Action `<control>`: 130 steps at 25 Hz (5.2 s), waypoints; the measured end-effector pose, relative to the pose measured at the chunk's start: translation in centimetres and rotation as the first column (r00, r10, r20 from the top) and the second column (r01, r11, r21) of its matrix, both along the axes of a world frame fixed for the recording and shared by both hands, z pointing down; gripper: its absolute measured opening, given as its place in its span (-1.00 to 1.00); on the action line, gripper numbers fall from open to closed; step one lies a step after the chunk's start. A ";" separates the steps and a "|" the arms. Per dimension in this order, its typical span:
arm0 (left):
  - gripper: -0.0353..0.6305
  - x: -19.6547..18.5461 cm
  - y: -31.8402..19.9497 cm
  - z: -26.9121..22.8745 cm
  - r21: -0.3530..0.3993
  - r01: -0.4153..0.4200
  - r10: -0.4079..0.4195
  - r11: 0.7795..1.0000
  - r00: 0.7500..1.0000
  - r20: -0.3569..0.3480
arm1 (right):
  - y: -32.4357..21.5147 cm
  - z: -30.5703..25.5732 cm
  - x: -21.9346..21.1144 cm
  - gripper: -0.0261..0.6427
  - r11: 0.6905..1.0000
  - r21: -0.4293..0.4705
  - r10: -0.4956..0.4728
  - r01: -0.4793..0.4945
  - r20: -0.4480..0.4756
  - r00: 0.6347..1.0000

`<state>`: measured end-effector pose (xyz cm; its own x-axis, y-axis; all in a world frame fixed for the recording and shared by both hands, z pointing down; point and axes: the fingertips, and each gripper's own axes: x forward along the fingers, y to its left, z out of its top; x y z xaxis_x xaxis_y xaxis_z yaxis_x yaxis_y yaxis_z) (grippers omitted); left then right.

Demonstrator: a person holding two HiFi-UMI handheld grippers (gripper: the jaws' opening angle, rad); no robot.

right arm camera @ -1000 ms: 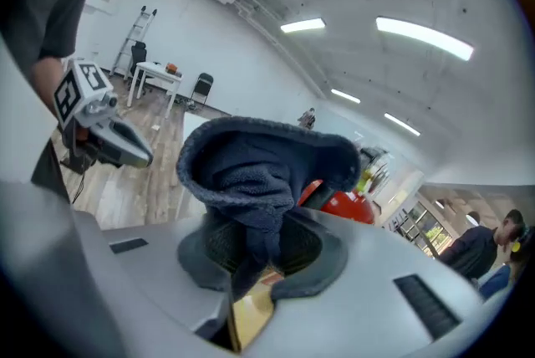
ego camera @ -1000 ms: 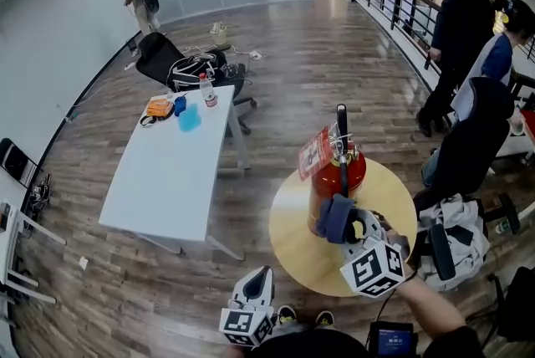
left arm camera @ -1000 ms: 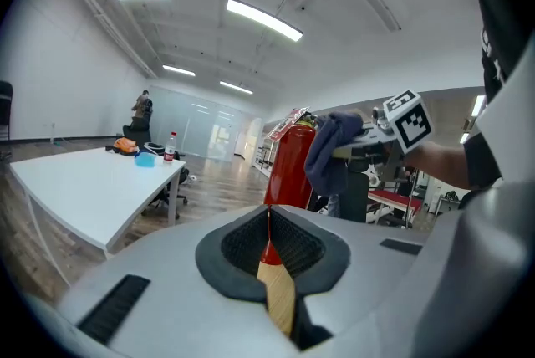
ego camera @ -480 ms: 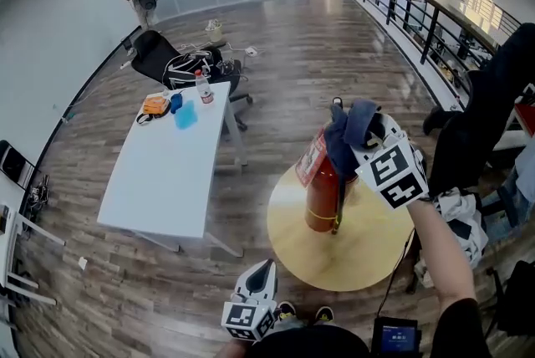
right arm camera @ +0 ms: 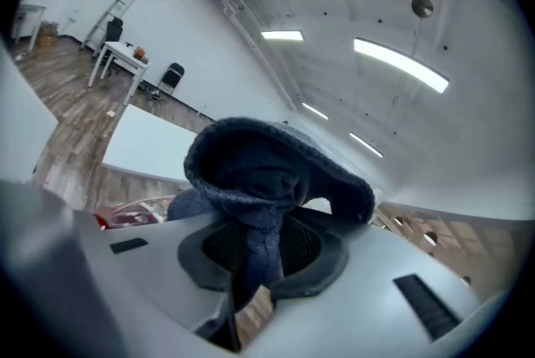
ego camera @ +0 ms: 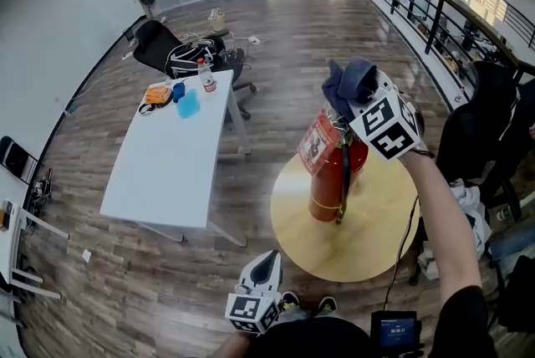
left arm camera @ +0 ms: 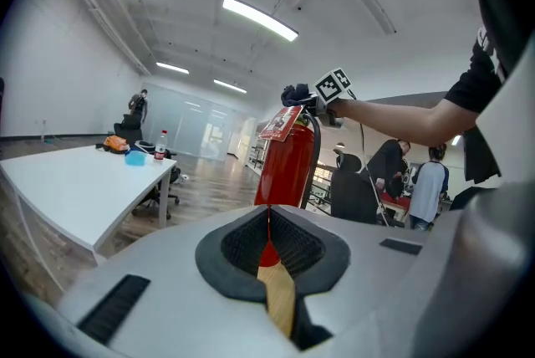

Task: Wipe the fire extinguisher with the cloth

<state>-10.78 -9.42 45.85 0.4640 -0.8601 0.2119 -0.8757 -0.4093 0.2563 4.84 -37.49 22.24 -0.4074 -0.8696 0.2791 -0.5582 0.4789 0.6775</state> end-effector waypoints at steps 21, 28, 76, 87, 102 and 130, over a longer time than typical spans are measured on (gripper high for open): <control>-0.82 3.8 -0.9 0.8 -0.004 -0.092 0.092 0.996 0.995 0.024 | 16.7 13.5 0.4 -0.71 0.972 -0.201 -0.104 0.118 0.078 0.991; -0.82 4.4 -0.5 1.3 -0.018 -0.111 0.112 0.994 0.993 0.031 | 17.7 21.3 0.7 -0.71 0.936 -0.344 -0.058 0.077 0.066 0.996; -0.82 -8.7 3.2 5.1 -0.089 0.035 -0.028 0.995 0.997 0.077 | 13.9 34.9 -4.7 -0.71 0.678 -0.734 0.720 0.035 0.673 0.168; -0.82 -7.9 2.4 4.3 -0.053 0.008 -0.006 0.999 0.999 0.047 | 12.6 13.1 -6.0 -0.71 0.851 -0.408 0.458 0.331 0.885 -0.087; -0.82 -8.5 2.6 4.2 -0.052 0.025 -0.023 0.998 0.999 0.039 | 12.4 20.3 -5.9 -0.71 0.814 -0.470 0.547 0.342 0.818 -0.178; -0.82 -9.1 1.6 3.9 -0.023 0.054 -0.053 0.998 0.998 0.031 | 9.6 16.8 -8.3 -0.71 0.821 -0.380 0.556 0.426 0.702 -0.444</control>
